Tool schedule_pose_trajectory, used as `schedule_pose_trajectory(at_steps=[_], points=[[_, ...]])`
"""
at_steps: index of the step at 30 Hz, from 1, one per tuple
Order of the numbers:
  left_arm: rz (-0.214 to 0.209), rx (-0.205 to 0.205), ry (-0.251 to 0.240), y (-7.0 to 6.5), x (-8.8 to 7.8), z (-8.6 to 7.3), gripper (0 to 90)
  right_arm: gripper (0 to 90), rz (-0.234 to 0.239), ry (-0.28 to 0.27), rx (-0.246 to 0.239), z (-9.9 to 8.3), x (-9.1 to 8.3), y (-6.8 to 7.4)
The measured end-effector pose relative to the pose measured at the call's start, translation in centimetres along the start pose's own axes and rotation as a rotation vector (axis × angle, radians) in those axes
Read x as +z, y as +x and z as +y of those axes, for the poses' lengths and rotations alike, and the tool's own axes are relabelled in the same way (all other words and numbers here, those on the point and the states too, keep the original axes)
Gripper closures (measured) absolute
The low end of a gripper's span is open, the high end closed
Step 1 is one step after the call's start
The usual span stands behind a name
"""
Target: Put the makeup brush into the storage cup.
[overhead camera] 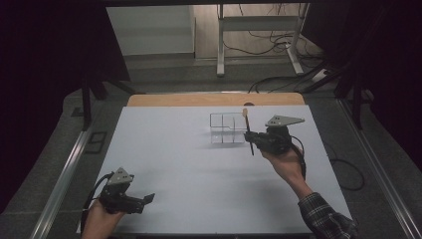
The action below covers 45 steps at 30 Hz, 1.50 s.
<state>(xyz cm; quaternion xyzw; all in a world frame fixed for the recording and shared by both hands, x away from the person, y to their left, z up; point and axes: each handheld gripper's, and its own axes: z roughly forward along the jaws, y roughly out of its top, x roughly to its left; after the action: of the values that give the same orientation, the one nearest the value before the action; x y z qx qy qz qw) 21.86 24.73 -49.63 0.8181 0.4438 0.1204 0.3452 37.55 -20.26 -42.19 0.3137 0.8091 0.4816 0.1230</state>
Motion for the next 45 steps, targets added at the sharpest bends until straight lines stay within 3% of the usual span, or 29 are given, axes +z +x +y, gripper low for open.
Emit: schedule_pose_trajectory(at_steps=[19, 45], points=[[0.019, -0.028, -0.01, 0.8, -0.7, -0.8, 0.0, 82.9, -0.011, -0.016, 0.023, 1.1, 0.8, -1.3], [0.019, -0.015, 0.012, 0.7, -0.4, -0.7, 0.0, 82.9, -0.021, -0.064, 0.059, 2.8, 1.9, -3.3]])
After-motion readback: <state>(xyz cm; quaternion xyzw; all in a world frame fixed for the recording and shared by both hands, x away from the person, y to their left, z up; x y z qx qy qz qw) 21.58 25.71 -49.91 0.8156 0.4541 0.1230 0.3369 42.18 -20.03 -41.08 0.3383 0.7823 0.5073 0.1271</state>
